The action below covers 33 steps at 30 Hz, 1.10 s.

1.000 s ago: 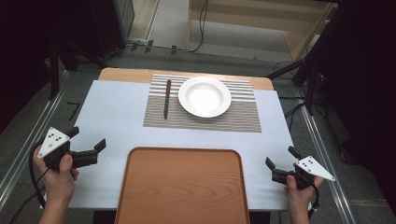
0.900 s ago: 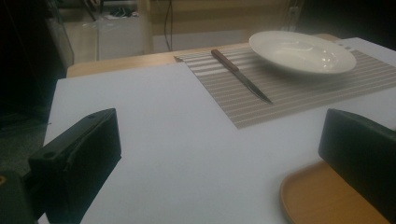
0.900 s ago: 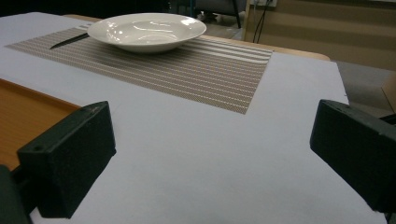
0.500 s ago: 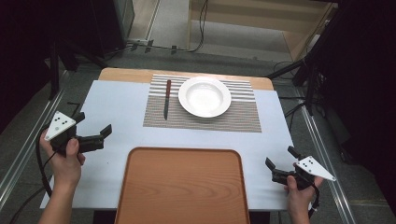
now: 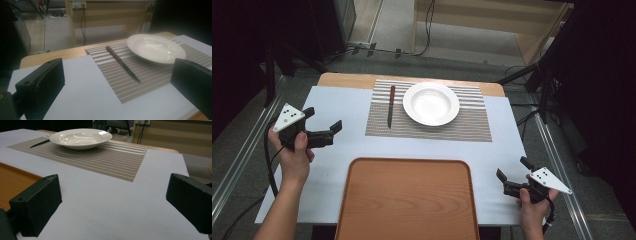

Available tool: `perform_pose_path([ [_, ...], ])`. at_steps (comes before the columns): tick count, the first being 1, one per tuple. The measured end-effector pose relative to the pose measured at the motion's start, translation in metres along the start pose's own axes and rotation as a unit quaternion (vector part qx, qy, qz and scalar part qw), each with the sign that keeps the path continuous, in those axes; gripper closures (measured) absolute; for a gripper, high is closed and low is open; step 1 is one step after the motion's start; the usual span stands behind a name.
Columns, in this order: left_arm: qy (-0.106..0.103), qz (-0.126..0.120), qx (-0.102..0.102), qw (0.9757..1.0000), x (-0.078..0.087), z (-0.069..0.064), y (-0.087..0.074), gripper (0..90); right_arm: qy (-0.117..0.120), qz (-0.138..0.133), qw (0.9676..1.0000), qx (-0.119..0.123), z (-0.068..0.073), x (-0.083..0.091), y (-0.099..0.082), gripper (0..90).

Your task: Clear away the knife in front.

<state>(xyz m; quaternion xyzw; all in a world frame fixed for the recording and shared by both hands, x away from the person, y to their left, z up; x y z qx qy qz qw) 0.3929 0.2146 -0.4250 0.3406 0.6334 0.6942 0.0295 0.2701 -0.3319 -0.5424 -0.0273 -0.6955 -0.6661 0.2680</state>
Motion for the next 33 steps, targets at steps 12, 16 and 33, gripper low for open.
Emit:
perform_pose_path([
  [12,-0.006,0.009,0.003,0.9999,-0.035,-0.007,0.015,0.4,0.003,0.0,1.0,0.002,0.0,0.0,0.0,0.0],
  [16,-0.008,0.015,-0.002,0.9999,-0.045,-0.01,0.021,0.4,0.004,0.0,1.0,0.002,0.001,0.0,0.0,0.0],
  [33,-0.018,0.041,0.017,0.9989,-0.089,-0.021,0.04,14.2,0.003,0.002,1.0,0.004,0.001,-0.001,0.0,0.0],
])
Point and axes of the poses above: each handheld gripper's, and its own axes: x roughly backward along the jaws, y roughly out of its top, z roughly to its left, the point moved 8 cm from there along -x, roughly forward along the jaws, and after that the axes turned 7 degrees about z, right-handed, at the moved point
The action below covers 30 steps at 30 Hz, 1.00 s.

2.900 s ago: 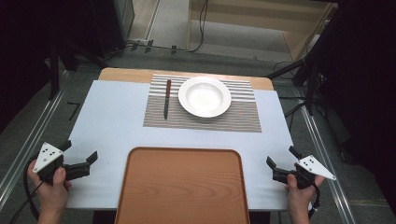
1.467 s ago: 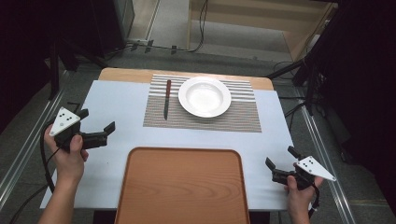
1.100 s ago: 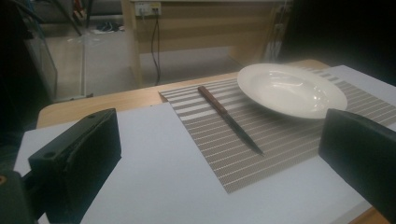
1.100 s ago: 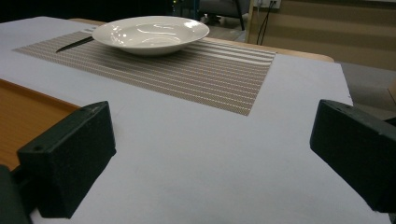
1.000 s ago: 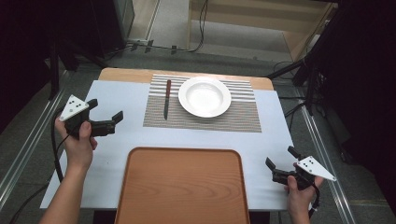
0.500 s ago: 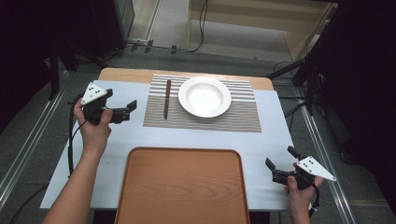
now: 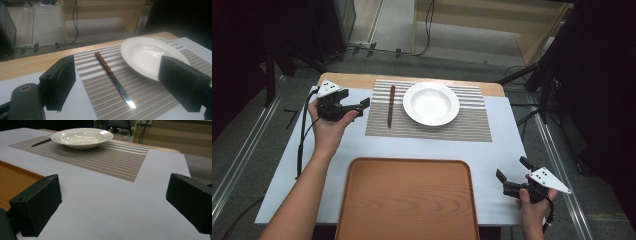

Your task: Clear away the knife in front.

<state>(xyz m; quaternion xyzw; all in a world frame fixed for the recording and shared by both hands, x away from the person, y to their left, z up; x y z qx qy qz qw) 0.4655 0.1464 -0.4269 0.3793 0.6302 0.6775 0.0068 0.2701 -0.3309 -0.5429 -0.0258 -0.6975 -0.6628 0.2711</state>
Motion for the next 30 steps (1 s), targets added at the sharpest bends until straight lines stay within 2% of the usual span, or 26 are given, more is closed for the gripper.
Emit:
perform_pose_path([
  [6,0.003,0.016,0.003,0.9999,-0.018,0.0,0.005,16.5,0.0,0.0,1.0,0.003,0.0,0.0,0.0,0.0],
  [9,0.013,0.026,0.013,0.9995,-0.032,0.003,0.007,19.5,0.001,0.0,1.0,0.005,0.0,-0.001,0.0,0.0],
  [18,0.011,0.045,0.029,0.9985,-0.055,0.005,0.009,21.5,0.002,0.0,1.0,0.001,0.0,0.0,0.0,0.0],
  [21,0.003,0.059,0.044,0.9973,-0.064,0.002,0.01,23.6,0.002,-0.002,1.0,-0.003,-0.001,0.0,0.0,0.0],
  [26,0.007,0.078,0.041,0.9961,-0.073,-0.001,0.012,27.5,0.001,0.0,1.0,0.002,0.0,-0.001,0.0,0.0],
  [28,0.015,0.094,0.045,0.9944,-0.081,-0.001,0.013,28.9,0.001,0.0,1.0,0.002,0.0,-0.001,0.0,0.0],
  [30,0.016,0.098,0.046,0.994,-0.083,-0.001,0.013,33.0,0.001,0.0,1.0,0.001,0.0,-0.001,0.0,0.0],
])
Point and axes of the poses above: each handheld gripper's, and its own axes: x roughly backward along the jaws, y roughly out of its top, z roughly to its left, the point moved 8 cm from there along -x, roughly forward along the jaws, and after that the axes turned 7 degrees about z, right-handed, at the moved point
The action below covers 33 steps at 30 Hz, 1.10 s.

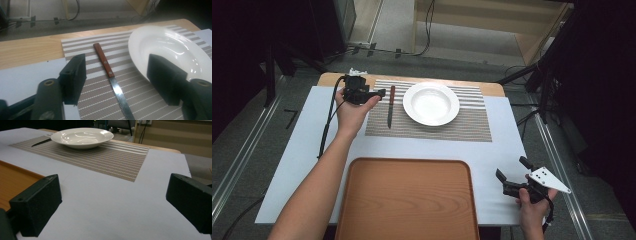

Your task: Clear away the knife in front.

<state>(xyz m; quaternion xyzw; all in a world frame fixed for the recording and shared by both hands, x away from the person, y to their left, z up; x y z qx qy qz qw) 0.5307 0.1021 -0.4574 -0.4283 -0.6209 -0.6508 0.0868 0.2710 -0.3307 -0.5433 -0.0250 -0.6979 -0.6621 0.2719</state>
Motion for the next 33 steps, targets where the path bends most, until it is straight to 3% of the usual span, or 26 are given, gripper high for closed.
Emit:
perform_pose_path([
  [10,-0.002,0.061,0.007,0.9981,-0.031,-0.005,0.003,46.1,0.002,0.001,1.0,0.001,0.0,-0.001,0.0,0.0],
  [12,0.01,0.085,0.011,0.9963,-0.042,-0.004,0.003,48.2,0.002,0.003,1.0,0.001,0.001,-0.001,0.0,0.0],
  [17,0.014,0.112,0.027,0.9933,-0.056,-0.001,0.004,52.2,0.0,0.005,1.0,0.004,0.001,-0.002,-0.001,0.0],
  [25,0.013,0.141,0.04,0.9891,-0.076,0.002,-0.001,56.1,0.003,0.004,1.0,0.004,0.001,-0.002,0.0,0.0],
  [33,0.015,0.163,0.032,0.986,-0.092,-0.002,-0.007,59.1,0.002,0.004,1.0,0.004,0.001,-0.002,0.0,0.0],
])
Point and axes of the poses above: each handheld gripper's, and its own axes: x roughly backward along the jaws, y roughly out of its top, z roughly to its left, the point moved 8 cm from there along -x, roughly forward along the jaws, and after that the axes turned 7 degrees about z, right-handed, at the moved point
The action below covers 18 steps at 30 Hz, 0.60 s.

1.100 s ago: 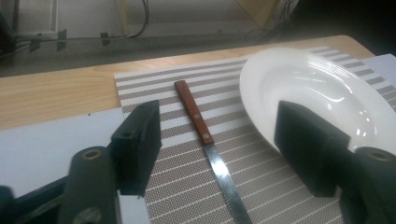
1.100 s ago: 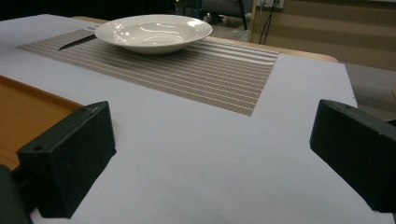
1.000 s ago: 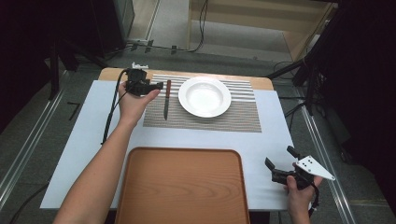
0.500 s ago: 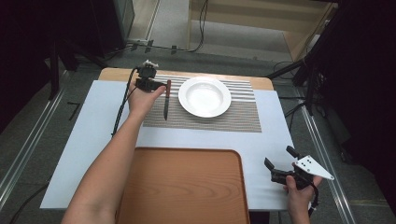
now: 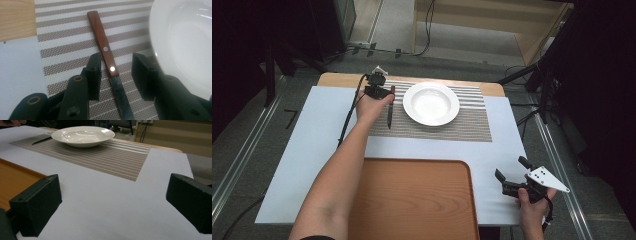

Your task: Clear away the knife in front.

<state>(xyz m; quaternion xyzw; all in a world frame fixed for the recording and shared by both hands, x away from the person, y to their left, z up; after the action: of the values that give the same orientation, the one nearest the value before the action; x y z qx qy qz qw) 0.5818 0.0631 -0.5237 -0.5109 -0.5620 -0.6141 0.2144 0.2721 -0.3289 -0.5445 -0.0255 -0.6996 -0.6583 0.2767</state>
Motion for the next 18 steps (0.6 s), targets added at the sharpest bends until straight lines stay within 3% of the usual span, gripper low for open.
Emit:
perform_pose_path([
  [10,0.012,0.023,0.005,0.9997,-0.021,0.002,-0.005,65.4,0.001,0.001,1.0,0.0,0.0,0.0,0.0,0.0],
  [15,0.009,0.021,0.011,0.9997,-0.026,0.001,-0.005,68.9,0.0,0.001,1.0,0.0,0.0,-0.001,0.0,0.0],
  [18,0.018,0.019,0.015,0.9995,-0.029,0.002,-0.004,69.2,0.0,0.002,1.0,0.0,0.0,-0.001,0.0,0.0],
])
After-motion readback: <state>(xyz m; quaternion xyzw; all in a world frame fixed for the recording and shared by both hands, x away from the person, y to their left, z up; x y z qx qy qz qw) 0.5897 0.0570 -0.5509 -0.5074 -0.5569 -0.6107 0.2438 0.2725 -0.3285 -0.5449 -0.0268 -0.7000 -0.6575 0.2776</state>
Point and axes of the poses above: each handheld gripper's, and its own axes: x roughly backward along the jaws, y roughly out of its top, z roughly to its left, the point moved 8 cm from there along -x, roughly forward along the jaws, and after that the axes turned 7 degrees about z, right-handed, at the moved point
